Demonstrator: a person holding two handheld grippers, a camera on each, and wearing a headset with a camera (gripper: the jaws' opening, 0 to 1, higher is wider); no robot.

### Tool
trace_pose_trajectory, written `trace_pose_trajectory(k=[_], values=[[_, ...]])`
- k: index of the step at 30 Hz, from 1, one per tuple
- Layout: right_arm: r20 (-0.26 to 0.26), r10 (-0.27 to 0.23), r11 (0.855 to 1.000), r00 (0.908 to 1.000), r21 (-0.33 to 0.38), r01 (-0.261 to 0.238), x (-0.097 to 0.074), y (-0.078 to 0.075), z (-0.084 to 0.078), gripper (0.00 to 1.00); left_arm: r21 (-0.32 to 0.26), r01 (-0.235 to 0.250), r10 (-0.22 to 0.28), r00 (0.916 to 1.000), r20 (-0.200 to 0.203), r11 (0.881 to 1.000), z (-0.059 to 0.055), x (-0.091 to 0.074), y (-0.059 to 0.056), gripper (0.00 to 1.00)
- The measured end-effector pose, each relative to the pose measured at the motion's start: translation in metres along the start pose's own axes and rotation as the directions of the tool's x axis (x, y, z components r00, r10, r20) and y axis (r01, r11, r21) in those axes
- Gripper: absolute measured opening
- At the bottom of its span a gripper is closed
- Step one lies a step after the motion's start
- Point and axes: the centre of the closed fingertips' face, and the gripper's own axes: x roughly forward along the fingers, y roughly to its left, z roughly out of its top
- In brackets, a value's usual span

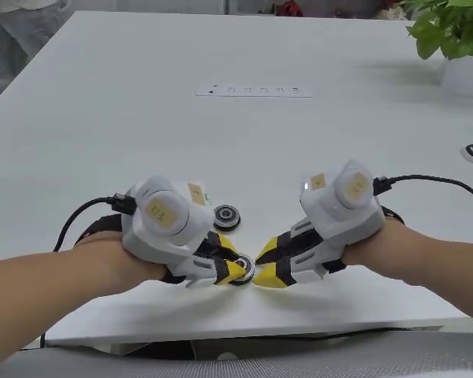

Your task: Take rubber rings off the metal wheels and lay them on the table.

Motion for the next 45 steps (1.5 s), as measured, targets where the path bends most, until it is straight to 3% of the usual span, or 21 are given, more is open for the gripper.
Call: trace_pose_trajectory(k=[3,9,16,27,29,35,36,42,45], values=[[0.019,0.0,1.0,0.9998,-0.006,0.0,0.005,0.001,0.006,0.28,0.0,0.0,0.0,1.0,0.001,1.0,0.0,0.0,0.0,0.13],[0.02,0.007,1.0,0.9998,-0.029,-0.006,0.013,0.006,0.011,0.29,0.0,-0.001,0.001,1.0,0.001,1.0,0.0,0.0,-0.001,0.13],[0.04,-0.008,1.0,0.9992,0.002,0.008,0.009,0.002,0.012,0.24,-0.001,0.0,0.0,1.0,0.001,1.0,0.0,0.0,-0.001,0.13],[-0.002,-0.015,0.999,0.9999,-0.043,0.015,0.004,0.001,0.008,0.2,0.0,0.001,-0.001,1.0,0.001,1.0,0.0,0.0,0.001,0.13],[-0.023,-0.022,0.998,0.9995,-0.052,0.021,0.002,0.0,0.003,0.16,0.0,0.001,-0.001,1.0,0.0,1.0,0.0,0.0,0.001,0.13],[-0.014,-0.018,0.999,0.9997,-0.03,0.017,-0.002,-0.002,0.002,0.01,-0.001,-0.001,0.001,1.0,0.0,1.0,0.0,0.0,0.002,0.13],[-0.02,-0.039,0.999,0.999,-0.036,0.039,-0.002,-0.005,0.001,0.0,-0.003,-0.001,0.001,1.0,0.0,1.0,0.0,0.0,0.002,0.13],[-0.004,-0.009,1.0,0.9999,0.012,0.009,-0.002,-0.002,0.001,0.0,-0.007,-0.003,0.003,1.0,0.001,1.0,-0.001,0.0,0.002,0.13],[0.009,0.003,1.0,1.0,0.025,-0.004,-0.002,0.0,0.002,0.07,-0.007,-0.004,0.004,1.0,0.001,1.0,-0.001,0.0,0.002,0.13]])
